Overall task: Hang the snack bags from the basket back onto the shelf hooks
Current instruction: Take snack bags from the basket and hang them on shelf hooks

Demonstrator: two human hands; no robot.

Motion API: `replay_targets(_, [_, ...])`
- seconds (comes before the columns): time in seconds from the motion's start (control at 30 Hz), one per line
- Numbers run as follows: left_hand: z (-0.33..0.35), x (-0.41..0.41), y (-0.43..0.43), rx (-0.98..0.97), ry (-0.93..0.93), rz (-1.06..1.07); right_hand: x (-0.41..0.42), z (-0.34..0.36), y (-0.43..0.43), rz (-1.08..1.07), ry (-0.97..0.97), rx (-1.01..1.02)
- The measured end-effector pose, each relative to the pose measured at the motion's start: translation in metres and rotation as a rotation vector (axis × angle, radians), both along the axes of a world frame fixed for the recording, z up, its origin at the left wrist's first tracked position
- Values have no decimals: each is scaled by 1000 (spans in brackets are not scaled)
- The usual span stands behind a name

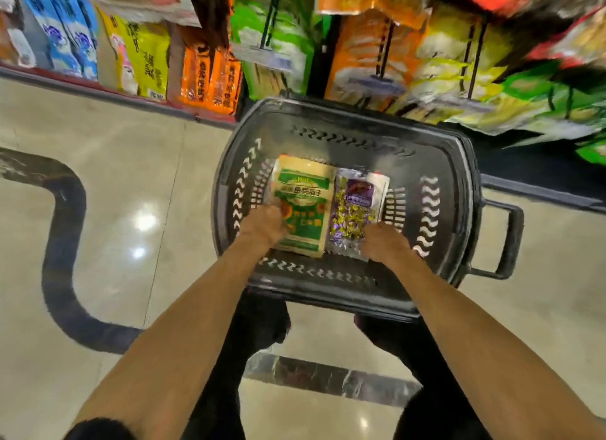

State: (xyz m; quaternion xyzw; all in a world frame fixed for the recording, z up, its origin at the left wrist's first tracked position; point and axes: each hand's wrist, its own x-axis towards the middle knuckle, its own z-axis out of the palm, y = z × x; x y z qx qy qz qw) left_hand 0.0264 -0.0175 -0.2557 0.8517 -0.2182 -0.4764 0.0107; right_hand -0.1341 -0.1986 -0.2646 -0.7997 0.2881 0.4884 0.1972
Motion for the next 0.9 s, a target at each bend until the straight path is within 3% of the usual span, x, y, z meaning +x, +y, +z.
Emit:
replay_targets(0.2, [-124, 1, -1, 10, 110, 321, -28, -138, -21, -295, -50, 11])
replay_targets(0.4, [-180, -7, 3, 96, 97, 517, -60, -219, -21, -873, -143, 31])
replay_targets(0.63, [-178, -8, -3, 148, 18, 563, -59, -206, -16, -1177, -174, -124])
replay_targets(0.77, [-177, -8, 6, 84, 152, 768, -45, -178, -23, -1351, -212, -52])
replay_targets(0.9, [-155, -6, -4, -103, 377, 1077, -51, -162, -31, -1422, -231, 60])
